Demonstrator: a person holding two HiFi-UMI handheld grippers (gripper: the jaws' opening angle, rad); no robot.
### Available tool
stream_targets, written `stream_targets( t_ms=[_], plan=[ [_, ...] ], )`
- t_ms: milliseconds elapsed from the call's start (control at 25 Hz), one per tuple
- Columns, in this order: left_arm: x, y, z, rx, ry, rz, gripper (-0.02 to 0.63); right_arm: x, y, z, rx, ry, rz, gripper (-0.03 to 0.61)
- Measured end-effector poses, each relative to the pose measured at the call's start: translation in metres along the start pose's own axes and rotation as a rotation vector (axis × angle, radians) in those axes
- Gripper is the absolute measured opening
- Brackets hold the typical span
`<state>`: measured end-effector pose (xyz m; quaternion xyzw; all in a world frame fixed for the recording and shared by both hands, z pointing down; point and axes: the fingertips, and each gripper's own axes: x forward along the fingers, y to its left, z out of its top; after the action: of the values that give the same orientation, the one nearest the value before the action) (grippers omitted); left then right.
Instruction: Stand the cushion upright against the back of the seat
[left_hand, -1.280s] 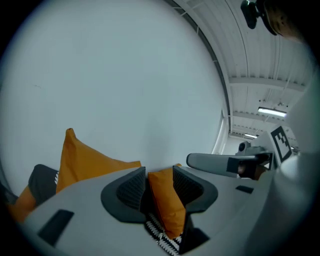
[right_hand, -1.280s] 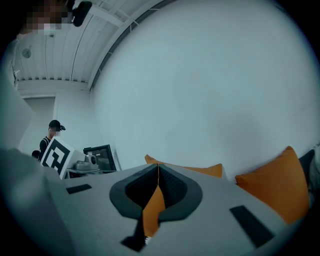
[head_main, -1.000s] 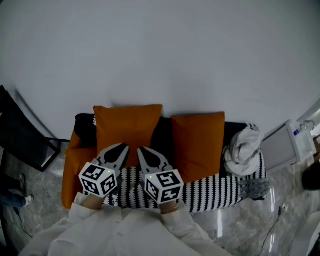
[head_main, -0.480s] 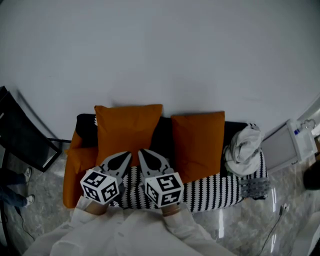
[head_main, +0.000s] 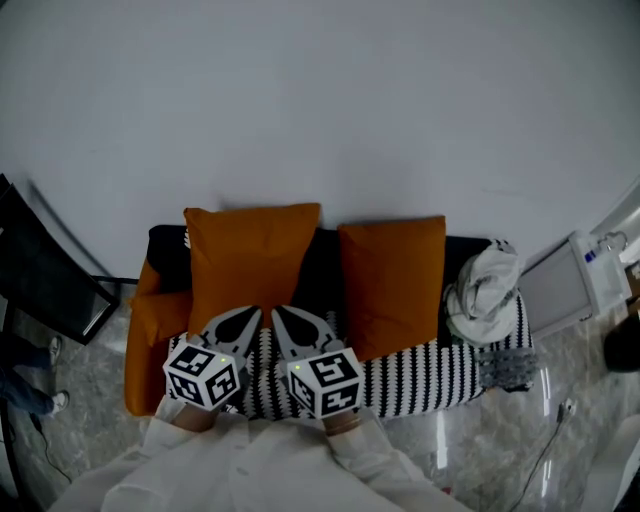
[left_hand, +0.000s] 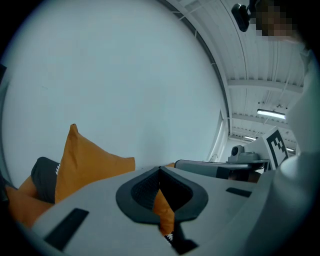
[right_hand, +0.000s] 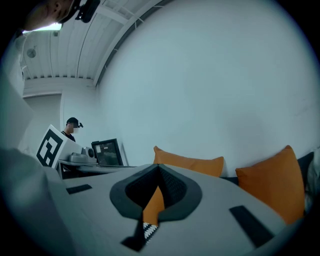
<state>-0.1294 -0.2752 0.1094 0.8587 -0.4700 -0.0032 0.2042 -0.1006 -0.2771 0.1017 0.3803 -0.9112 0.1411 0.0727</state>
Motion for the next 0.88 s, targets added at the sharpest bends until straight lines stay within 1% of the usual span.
stream_targets(
  t_ms=[120,320,480,640,760,880],
  plan=[
    [0.001,-0.002,-0.003,-0.013,0.003,-0.006,0.008,-0.001,-0.001,-0.005,-0.022,0.019,-0.013,0.012],
    [0.004,0.001,-0.005,-0.019,0.01,0.0,0.006,-0.003,-0.008,-0.006,-0.021,0.02,-0.039,0.012],
    [0.007,0.005,-0.007,-0.031,0.024,-0.007,0.006,-0.003,-0.008,-0.005,-0.019,0.021,-0.032,0.012],
    [0.006,0.004,-0.005,-0.02,0.028,-0.01,0.008,-0.001,-0.006,-0.004,-0.033,0.026,-0.028,0.012],
    [0.008,0.005,-0.007,-0.01,0.04,0.011,0.006,-0.001,-0.007,-0.004,-0.06,0.029,-0.031,0.012],
    [0.011,0.003,-0.009,0.001,0.048,0.021,0.008,0.0,-0.009,-0.004,-0.063,0.031,-0.03,0.012]
  ],
)
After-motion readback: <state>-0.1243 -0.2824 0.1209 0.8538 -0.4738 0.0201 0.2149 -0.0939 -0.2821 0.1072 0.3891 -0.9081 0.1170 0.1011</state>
